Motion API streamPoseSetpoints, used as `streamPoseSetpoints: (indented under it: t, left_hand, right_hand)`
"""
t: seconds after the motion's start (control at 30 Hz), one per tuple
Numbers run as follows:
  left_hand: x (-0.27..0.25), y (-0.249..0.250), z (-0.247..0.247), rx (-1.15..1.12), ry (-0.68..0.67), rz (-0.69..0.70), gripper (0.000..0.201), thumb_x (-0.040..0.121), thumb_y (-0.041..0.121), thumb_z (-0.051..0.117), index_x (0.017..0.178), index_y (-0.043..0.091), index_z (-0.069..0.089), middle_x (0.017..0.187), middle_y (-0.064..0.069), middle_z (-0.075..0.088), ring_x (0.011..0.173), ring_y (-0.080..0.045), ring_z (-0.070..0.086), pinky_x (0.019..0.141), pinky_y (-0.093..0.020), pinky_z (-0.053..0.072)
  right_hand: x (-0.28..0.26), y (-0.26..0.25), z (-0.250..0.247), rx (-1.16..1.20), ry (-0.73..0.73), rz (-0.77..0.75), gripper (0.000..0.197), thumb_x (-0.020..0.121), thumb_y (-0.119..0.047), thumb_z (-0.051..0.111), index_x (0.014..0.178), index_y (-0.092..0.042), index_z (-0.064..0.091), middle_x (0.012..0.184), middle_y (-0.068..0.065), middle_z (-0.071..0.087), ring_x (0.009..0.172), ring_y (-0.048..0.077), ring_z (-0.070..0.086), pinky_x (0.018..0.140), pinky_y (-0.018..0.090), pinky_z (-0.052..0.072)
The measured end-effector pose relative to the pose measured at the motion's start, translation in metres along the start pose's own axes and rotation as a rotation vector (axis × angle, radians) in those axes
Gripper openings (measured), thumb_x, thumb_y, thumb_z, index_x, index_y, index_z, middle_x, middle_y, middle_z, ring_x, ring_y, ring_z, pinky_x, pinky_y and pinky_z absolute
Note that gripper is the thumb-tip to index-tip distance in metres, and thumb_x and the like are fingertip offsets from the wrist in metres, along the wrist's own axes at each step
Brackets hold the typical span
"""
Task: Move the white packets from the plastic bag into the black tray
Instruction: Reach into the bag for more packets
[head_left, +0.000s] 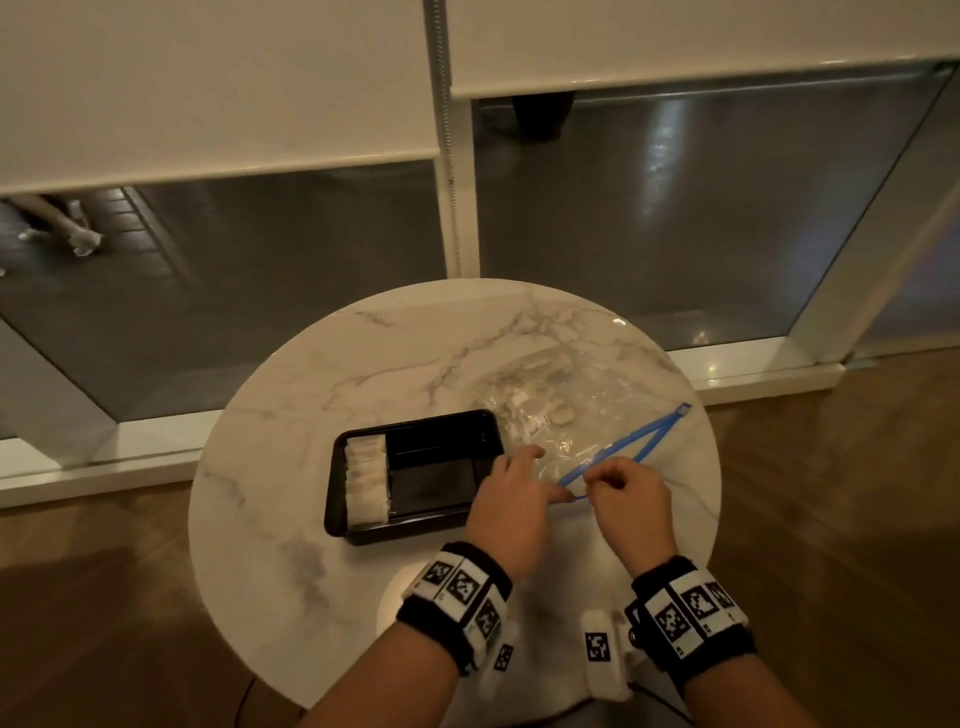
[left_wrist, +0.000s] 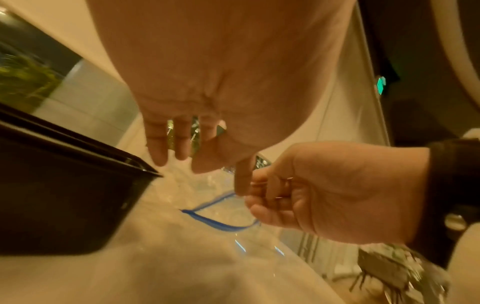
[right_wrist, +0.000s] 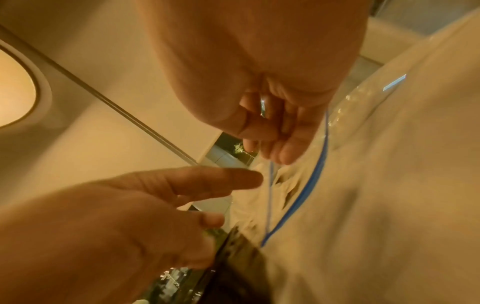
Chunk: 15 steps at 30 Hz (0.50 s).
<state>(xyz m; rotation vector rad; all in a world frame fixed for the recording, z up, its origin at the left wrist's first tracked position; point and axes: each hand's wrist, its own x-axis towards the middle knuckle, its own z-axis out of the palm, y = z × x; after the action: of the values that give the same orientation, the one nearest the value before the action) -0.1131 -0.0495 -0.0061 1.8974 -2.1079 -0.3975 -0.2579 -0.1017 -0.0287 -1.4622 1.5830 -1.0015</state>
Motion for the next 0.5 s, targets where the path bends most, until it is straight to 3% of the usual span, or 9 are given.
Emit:
streamPoseSetpoints:
  t: [0.1,0.2,0.27,0.33,0.4,0.5]
  left_hand:
    - [0.015,0.016,0.004,0.28,-0.156,-0.06,0.047,0.101,0.02,0.047,0.146,0.032,0.05,0.16,-0.013,0.021,0.14,-0.037,0.027,0.111,-0.048,0.031]
    - [0.025,0.022,0.009,0.444,-0.13,-0.067,0.046,0.102,0.025,0.041,0.147,0.021,0.044,0.149,-0.013,0.039,0.134,-0.036,0.035,0.107,-0.051,0.03]
    - [0.03,0.022,0.008,0.443,-0.078,-0.086,0.047,0.101,0.024,0.041,0.147,0.014,0.042,0.142,-0.011,0.048,0.129,-0.034,0.043,0.105,-0.05,0.033]
    - [0.035,0.022,0.001,0.372,-0.031,-0.116,0.048,0.098,0.024,0.046,0.144,0.013,0.044,0.138,-0.009,0.053,0.124,-0.031,0.05,0.1,-0.046,0.04]
    - [0.038,0.02,-0.005,0.313,-0.003,-0.131,0.047,0.095,0.02,0.05,0.141,0.014,0.046,0.135,-0.007,0.055,0.12,-0.03,0.055,0.096,-0.044,0.044]
    - [0.036,0.012,-0.008,0.272,0.027,-0.088,0.046,0.092,0.011,0.053,0.138,0.016,0.052,0.131,-0.007,0.058,0.116,-0.03,0.058,0.092,-0.042,0.048]
  right_hand:
    - [0.008,0.013,-0.008,-0.28,-0.108,-0.045,0.033,0.083,0.007,0.055,0.103,-0.012,0.074,0.102,0.006,0.073,0.094,0.016,0.064,0.095,0.034,0.052]
    - [0.012,0.016,-0.006,-0.652,-0.211,-0.244,0.045,0.085,-0.01,0.055,0.127,-0.022,0.065,0.12,0.0,0.07,0.114,0.018,0.062,0.107,0.039,0.042]
    - [0.012,0.013,-0.001,-0.863,-0.283,-0.266,0.042,0.089,-0.023,0.049,0.128,-0.033,0.06,0.116,-0.007,0.07,0.115,0.013,0.061,0.115,0.042,0.028]
    - [0.012,0.008,0.004,-0.965,-0.337,-0.249,0.03,0.092,-0.031,0.044,0.115,-0.033,0.062,0.108,-0.006,0.072,0.109,0.014,0.063,0.113,0.043,0.025]
    - [0.013,0.001,0.008,-1.007,-0.377,-0.231,0.024,0.092,-0.03,0.042,0.105,-0.029,0.062,0.105,-0.004,0.071,0.105,0.019,0.065,0.102,0.041,0.035]
    - [0.029,-0.004,0.016,-0.921,-0.471,-0.112,0.024,0.095,-0.024,0.045,0.111,-0.021,0.063,0.111,0.004,0.07,0.105,0.026,0.065,0.087,0.036,0.047]
